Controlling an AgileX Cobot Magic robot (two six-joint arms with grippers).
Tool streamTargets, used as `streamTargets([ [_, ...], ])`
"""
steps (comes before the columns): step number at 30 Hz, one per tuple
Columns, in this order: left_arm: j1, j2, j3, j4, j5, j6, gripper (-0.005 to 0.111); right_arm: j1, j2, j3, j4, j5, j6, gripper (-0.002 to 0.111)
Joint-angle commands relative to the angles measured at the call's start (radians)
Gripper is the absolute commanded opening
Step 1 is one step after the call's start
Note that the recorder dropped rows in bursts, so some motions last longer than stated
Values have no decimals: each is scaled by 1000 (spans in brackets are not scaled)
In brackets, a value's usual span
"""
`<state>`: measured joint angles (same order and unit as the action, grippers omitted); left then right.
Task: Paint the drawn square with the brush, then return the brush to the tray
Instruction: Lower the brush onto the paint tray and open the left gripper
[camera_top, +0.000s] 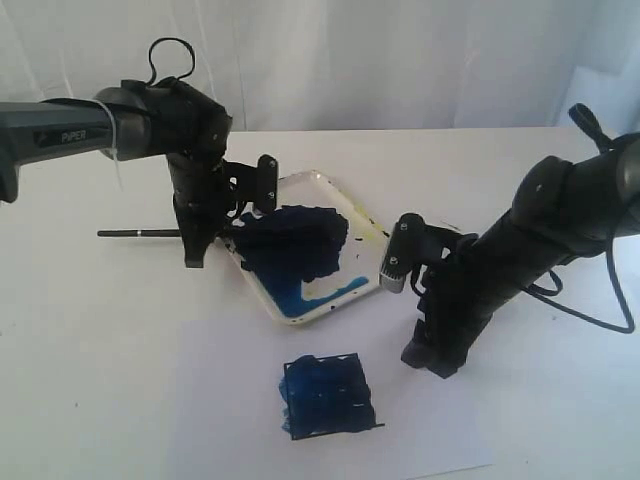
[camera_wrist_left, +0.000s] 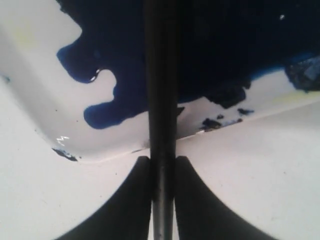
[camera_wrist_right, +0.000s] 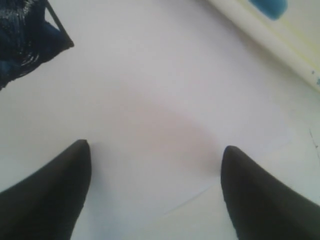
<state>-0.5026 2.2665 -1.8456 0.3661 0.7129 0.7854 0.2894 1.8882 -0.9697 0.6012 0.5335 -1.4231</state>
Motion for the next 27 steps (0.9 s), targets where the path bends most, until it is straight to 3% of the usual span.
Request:
streamTargets([
  [1,1,18,3,-7,5,-1,0,1,34,4,-21,-30,-3,68],
  [8,1,14,-65,13,83,-1,2,1,34,4,-21,-49,-3,68],
  [12,1,14,-71,11,92,-1,35,1,34,4,-21,-52,-3,68],
  [14,1,14,-71,11,101,-1,45,1,34,4,-21,-52,-3,68],
  [21,1,14,-71,8,133,-3,49,1,34,4,-21,-67,42,68],
  [27,1,14,-117,8,243,-3,48,1,15,4,-21,-73,44,68],
])
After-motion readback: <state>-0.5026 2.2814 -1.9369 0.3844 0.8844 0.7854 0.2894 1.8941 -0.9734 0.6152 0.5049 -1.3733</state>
